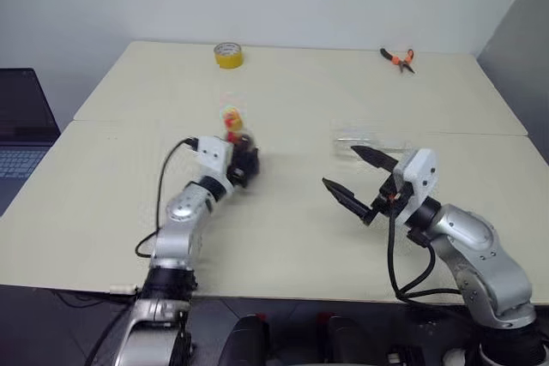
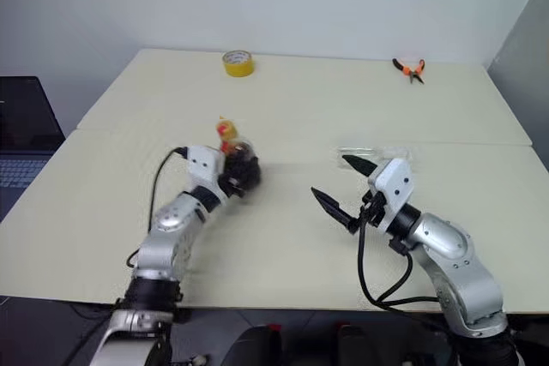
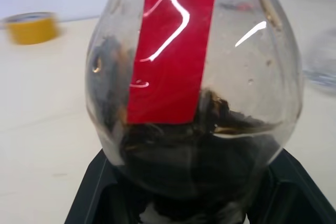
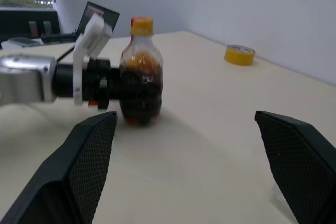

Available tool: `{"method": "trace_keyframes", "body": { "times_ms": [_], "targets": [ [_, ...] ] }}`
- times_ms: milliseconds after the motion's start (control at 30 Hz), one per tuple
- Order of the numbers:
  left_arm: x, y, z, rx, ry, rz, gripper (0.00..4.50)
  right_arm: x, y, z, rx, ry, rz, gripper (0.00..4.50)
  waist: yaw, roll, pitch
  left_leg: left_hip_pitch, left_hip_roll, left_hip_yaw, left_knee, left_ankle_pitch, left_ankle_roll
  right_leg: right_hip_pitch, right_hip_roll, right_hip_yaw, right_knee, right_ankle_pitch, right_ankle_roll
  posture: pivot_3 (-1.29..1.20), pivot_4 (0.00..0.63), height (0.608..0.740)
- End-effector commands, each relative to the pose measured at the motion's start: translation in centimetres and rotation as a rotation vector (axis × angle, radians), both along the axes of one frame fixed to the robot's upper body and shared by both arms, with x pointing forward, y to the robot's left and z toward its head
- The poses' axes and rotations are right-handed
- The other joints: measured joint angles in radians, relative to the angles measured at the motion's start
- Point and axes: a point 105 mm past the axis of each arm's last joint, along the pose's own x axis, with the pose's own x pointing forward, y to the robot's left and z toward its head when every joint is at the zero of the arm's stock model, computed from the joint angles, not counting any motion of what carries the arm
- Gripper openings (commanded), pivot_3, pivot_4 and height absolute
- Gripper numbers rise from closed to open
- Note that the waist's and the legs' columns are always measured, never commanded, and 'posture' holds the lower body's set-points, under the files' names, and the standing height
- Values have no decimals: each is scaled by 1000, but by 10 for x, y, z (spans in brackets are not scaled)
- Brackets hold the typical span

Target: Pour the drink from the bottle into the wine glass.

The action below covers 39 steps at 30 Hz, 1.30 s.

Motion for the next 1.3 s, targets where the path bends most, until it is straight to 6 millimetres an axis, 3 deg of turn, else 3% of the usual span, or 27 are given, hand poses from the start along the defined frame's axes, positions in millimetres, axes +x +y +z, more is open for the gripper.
{"method": "trace_keyframes", "body": {
  "times_ms": [33, 200, 367, 467, 633, 833, 967, 1167, 1300],
  "targets": [
    [-11, -18, 25, 72, -114, -54, 1995, -6, 0, 16, 29, -18, -6, 4500, 0, 0, 0, 0, 0, 0, 0, 0, 0, 0, 0, 0, 1, 0, 0, 0, 150, 740],
    [-27, -44, 17, 183, -144, -120, 1994, -10, 13, 27, 83, 29, 39, 4500, -4, 0, 0, 1, 0, 0, -1, 0, 0, 0, 1, 1, 1, 0, 0, 0, 150, 740],
    [-30, -55, 14, 210, -155, -138, 1957, 3, 19, 32, 138, 73, -16, 4500, -2, 0, 0, 0, 0, 0, -1, 0, 1, 0, 1, 0, 1, 0, 0, 0, 150, 740],
    [-32, -61, 16, 183, -154, -168, 1956, 8, 23, 34, 142, 62, -24, 4500, -2, 0, 0, 0, 0, 0, -1, 0, 1, 0, 1, 0, 0, 0, 0, 0, 150, 740],
    [-53, -82, 26, 23, -95, -393, 1949, -7, 22, 36, 122, -16, 52, 4500, 1, 0, 0, -1, 0, 0, -1, 0, 1, 0, 0, 0, -2, 0, 0, 0, 150, 740],
    [-65, -89, 34, -54, -34, -556, 1948, -23, 13, 31, 113, 65, 166, 4500, -4, 0, 0, 0, 0, 0, -1, 0, 1, 0, 1, 0, -1, 0, 0, 0, 150, 740],
    [-69, -86, 35, -14, -27, -653, 1947, -32, 9, 26, 57, 110, 214, 4500, -5, 1, 0, 0, 1, -1, -1, 0, 1, 0, 2, 0, -1, 0, 0, 0, 150, 740],
    [-66, -79, 23, 103, -40, -684, 1947, -25, 11, 29, 54, 125, 188, 4500, -5, 1, 0, 0, 0, 0, -1, 0, 1, 0, 2, 1, -1, 0, 0, 0, 150, 740],
    [-70, -81, 17, 128, -46, -704, 1946, -15, 22, 33, 89, 128, 161, 4500, -4, 0, 0, 0, 0, 0, -1, 0, 1, 0, 2, 0, -1, 0, 0, 0, 150, 740]
  ]
}}
